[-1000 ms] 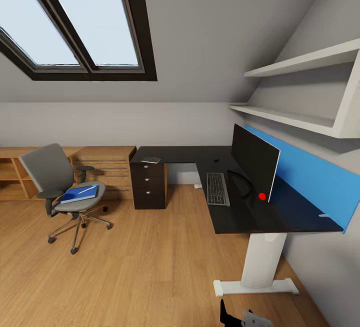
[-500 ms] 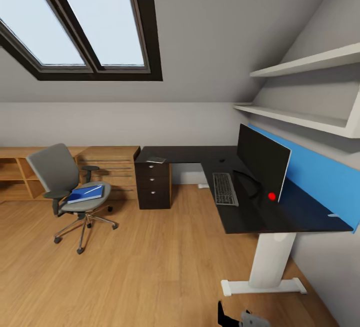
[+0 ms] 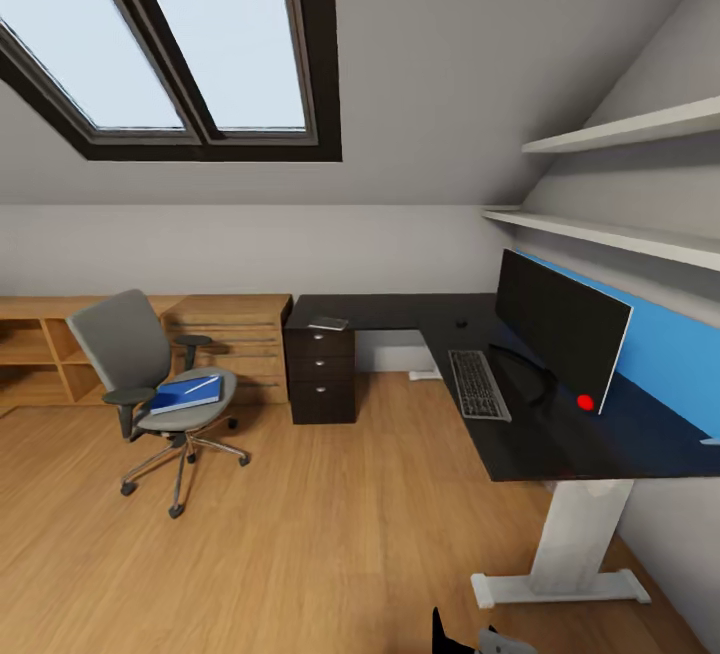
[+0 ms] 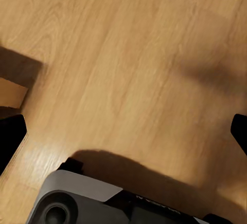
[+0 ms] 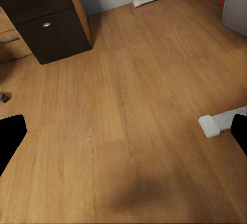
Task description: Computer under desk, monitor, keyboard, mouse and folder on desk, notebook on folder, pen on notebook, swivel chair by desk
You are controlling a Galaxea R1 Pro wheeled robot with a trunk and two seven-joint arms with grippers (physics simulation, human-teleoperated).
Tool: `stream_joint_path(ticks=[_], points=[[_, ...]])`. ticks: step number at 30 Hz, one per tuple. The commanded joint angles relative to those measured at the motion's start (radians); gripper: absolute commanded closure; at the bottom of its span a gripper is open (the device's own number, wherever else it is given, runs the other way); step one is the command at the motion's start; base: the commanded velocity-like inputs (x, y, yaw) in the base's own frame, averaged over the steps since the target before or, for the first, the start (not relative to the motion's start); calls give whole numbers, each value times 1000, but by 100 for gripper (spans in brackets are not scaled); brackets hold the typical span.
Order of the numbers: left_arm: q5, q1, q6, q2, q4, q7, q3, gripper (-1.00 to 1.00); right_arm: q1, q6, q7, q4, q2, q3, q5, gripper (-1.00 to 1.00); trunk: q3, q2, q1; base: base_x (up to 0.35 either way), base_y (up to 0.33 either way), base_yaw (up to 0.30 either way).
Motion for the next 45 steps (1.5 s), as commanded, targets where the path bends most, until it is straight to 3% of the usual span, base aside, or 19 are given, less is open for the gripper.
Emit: stream_joint_path(ticks=[1, 13, 45], points=[[7, 0, 2, 0, -1, 7, -1, -100, -1, -4, -7, 1, -1, 5, -5, -100, -1, -1, 1, 272, 227, 0], [7, 0, 2, 0, 4, 7, -1, -100, -1, -4, -7, 3, -2, 6, 48, -100, -1, -1, 1, 312, 120, 0], [8, 0, -46, 0, 6, 7, -1, -100, -2, -2, -7, 22, 0, 7, 49, -100, -1, -1, 1, 337, 1, 0]])
